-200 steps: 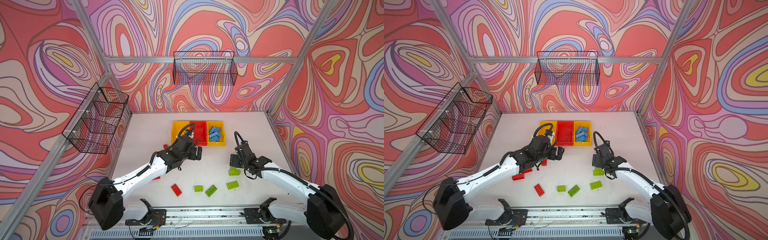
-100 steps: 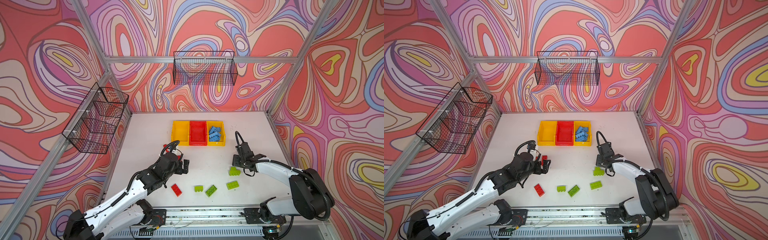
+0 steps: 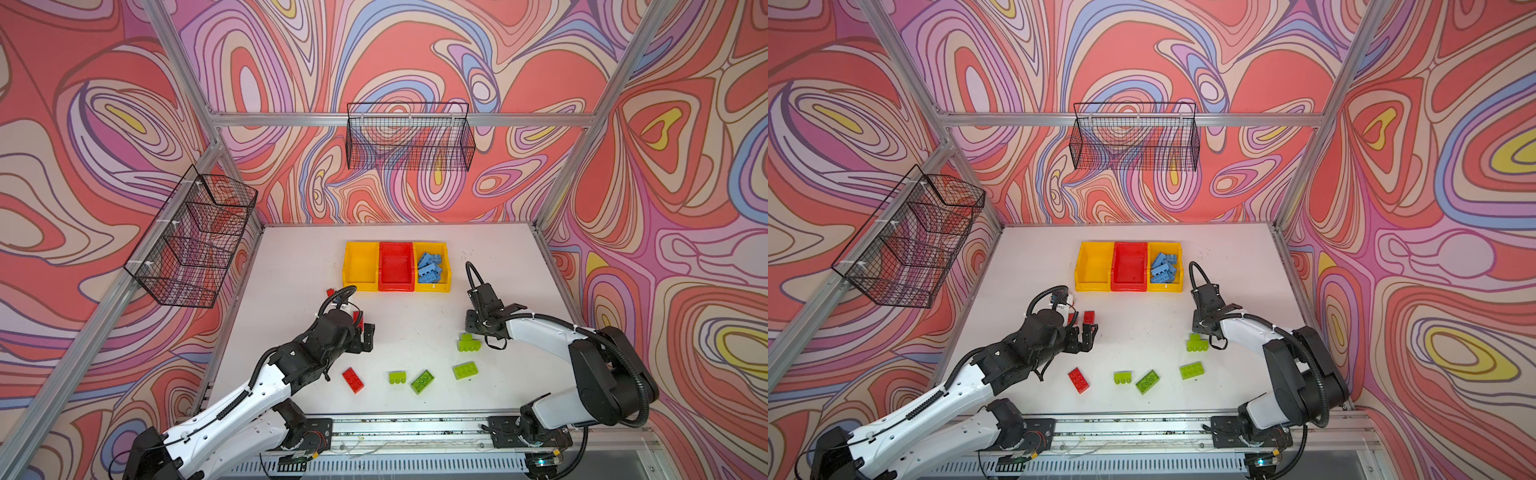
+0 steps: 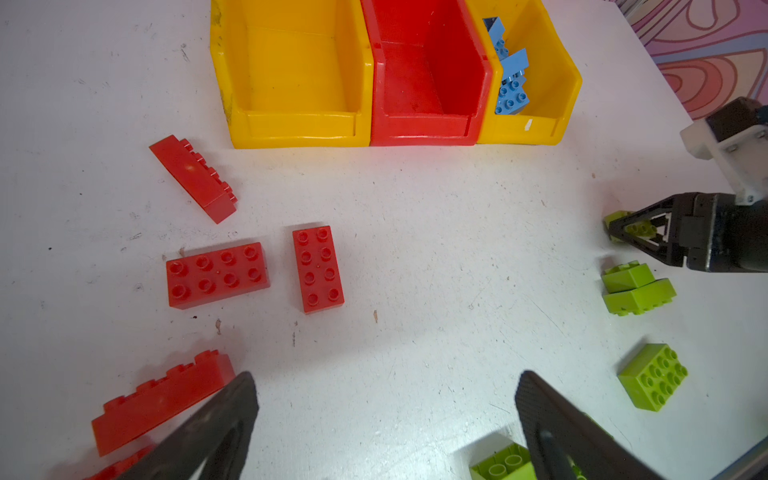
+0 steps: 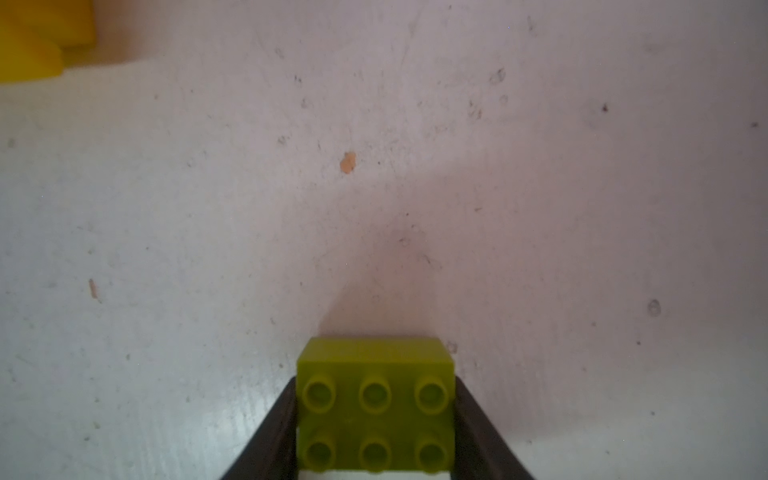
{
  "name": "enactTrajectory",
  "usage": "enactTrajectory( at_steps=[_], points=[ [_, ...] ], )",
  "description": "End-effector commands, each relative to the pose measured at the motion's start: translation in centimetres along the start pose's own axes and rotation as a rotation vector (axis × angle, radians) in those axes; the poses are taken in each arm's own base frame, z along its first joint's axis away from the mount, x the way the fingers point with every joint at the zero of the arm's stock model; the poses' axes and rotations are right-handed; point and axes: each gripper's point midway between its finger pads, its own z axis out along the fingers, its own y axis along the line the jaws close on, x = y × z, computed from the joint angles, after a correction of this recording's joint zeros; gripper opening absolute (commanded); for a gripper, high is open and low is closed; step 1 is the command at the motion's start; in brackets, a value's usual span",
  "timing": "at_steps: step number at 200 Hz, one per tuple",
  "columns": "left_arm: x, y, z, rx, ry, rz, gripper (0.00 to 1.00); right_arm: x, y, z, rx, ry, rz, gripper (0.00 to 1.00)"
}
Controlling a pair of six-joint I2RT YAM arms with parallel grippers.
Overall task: Sort the legos into containers by color
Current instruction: 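Grasp a lime-green brick with the right gripper while the left arm withdraws, then carry the lime-green brick into the red bin and open the right gripper, then lower the right gripper onto a stacked lime-green brick and grasp it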
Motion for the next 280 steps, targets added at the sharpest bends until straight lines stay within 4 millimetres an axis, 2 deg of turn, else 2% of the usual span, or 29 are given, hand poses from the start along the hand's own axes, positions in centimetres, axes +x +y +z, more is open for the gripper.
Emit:
enactTrajectory(
  at_steps=[1,20,33,73,88,89,90,93,132,161,180,198,209,218,232,261,280],
  points=[
    [0.5,0.6,-0.3,-0.023,0.009,0.002,1.0,-2.9,1.9,-2.7,-0.049,-0.076,0.003,0.37],
    [0.6,1.0,-0.5,-0.035,0.002,-0.004,1.0,-5.0,4.9,-5.1,-0.11,-0.133,-0.024,0.37],
    [0.9,1.4,-0.7,-0.043,-0.001,-0.01,1.0,-6.4,7.9,-6.5,-0.157,-0.162,-0.059,0.37],
    [1.6,2.6,-1.8,-0.06,-0.014,-0.036,1.0,-9.8,17.1,-8.3,-0.256,-0.21,-0.181,0.38],
    [1.7,2.7,-2.3,-0.05,-0.025,-0.063,1.0,-10.9,19.7,-8.0,-0.277,-0.219,-0.21,0.38],
    [1.6,2.7,-2.4,-0.049,-0.027,-0.065,1.0,-11.2,20.1,-8.4,-0.287,-0.228,-0.212,0.38],
    [2.3,3.0,-2.1,-0.058,-0.013,-0.063,1.0,-11.2,20.1,-8.4,-0.287,-0.228,-0.212,0.38],
    [2.9,3.4,-1.9,-0.063,-0.004,-0.067,1.0,-11.2,20.6,-7.6,-0.28,-0.216,-0.221,0.38],
    [4.5,4.2,-2.3,-0.049,-0.003,-0.13,1.0,-13.8,25.4,-5.1,-0.301,-0.216,-0.257,0.38],
    [4.9,5.2,-3.0,-0.078,-0.012,-0.133,1.0,-14.9,27.4,-2.6,-0.277,-0.201,-0.287,0.38],
    [4.8,5.7,-3.4,-0.097,-0.027,-0.135,1.0,-15.6,28.2,-1.0,-0.245,-0.198,-0.302,0.43],
    [4.6,5.7,-3.5,-0.094,-0.041,-0.139,1.0,-16.1,28.8,0.0,-0.224,-0.2,-0.307,0.54],
    [4.5,5.7,-3.5,-0.095,-0.043,-0.14,1.0,-16.3,29.0,0.3,-0.22,-0.203,-0.31,0.69],
    [4.5,5.7,-3.4,-0.097,-0.039,-0.136,1.0,-16.5,29.2,0.3,-0.222,-0.209,-0.309,0.77],
    [4.5,5.6,-3.4,-0.1,-0.031,-0.13,1.0,-16.7,29.1,-0.1,-0.227,-0.217,-0.308,0.81],
    [4.5,5.2,-3.1,-0.094,-0.01,-0.128,1.0,-16.7,28.3,-2.2,-0.241,-0.241,-0.302,0.84],
    [4.3,4.7,-3.0,-0.075,-0.006,-0.128,1.0,-15.8,26.7,-4.0,-0.252,-0.252,-0.292,0.84]
  ],
)
